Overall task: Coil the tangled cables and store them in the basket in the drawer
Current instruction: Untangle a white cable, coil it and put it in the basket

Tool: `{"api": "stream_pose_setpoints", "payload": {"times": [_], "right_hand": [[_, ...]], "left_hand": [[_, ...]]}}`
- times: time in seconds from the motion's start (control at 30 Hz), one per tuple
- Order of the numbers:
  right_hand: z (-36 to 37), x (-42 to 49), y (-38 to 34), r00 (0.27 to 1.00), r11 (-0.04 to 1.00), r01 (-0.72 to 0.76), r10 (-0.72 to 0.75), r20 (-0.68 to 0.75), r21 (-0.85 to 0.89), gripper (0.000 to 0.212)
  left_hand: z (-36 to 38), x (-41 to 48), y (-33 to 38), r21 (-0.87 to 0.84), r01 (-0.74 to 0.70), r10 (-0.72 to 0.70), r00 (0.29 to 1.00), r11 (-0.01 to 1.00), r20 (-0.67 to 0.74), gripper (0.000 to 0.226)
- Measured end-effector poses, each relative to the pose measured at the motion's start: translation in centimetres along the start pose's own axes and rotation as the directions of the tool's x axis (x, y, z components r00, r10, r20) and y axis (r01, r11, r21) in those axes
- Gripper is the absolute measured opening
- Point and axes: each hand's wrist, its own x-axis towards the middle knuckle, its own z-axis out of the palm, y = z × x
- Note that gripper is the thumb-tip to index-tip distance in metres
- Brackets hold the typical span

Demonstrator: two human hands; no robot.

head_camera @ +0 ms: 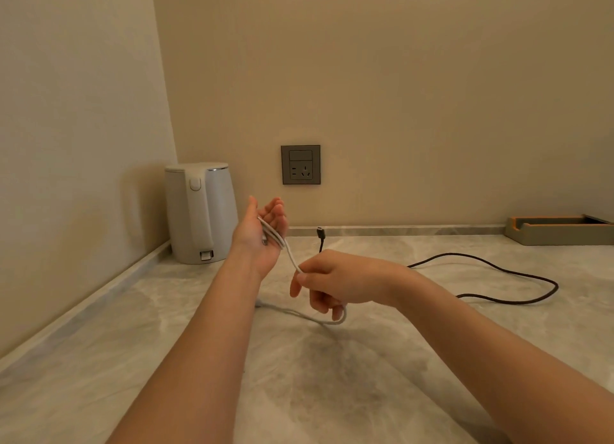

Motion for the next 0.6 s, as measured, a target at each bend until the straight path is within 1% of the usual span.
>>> {"api": "stream_pose_setpoints", "payload": {"times": [0.07,0.17,0.23,0.3,0.37,0.43,0.5,0.6], "right_hand": [[-0.4,-0.5,-0.3,0.999,0.999,0.015,-0.013,0.037,-0.048,0.032],[-1.2,-1.1,-0.8,0.998,0.984,0.036,-0.027,0.055,-0.174,0.033],[-1.6,-1.3,-1.0,0.995,0.957,0.085,-0.094,-0.017,-0.278,0.031],[-2.0,-1.2,-1.0,0.962,0.915,0.154,-0.225,-0.155,-0.374,0.029],[-2.5,-1.0,-0.4,0.895,0.908,0.200,-0.322,-0.308,-0.368,0.029],[-3.1,-0.4,0.6,0.821,0.911,0.226,-0.368,-0.435,-0.344,0.032],[-3.4,0.0,1.4,0.775,0.916,0.214,-0.371,-0.511,-0.339,0.028],[-3.6,0.2,2.1,0.724,0.935,0.244,-0.352,-0.593,-0.257,0.018]], "left_hand": [[0.2,0.0,-0.3,0.070,-0.038,0.041,0.998,0.997,-0.039,0.045],[0.8,-0.1,-1.1,0.271,-0.091,0.111,0.992,0.958,-0.057,0.048],[1.0,-0.2,-1.6,0.444,-0.119,0.151,0.988,0.888,-0.037,0.049],[1.2,-0.4,-2.0,0.608,-0.120,0.139,0.990,0.785,0.016,0.051],[1.4,-0.8,-2.4,0.720,-0.083,0.045,0.996,0.689,0.072,0.054],[1.5,-1.2,-2.6,0.776,-0.026,-0.091,0.990,0.630,0.107,0.057],[1.5,-1.5,-2.9,0.805,0.048,-0.244,0.962,0.591,0.122,0.065],[1.7,-1.7,-3.0,0.801,0.124,-0.412,0.896,0.586,0.163,0.079]]}}
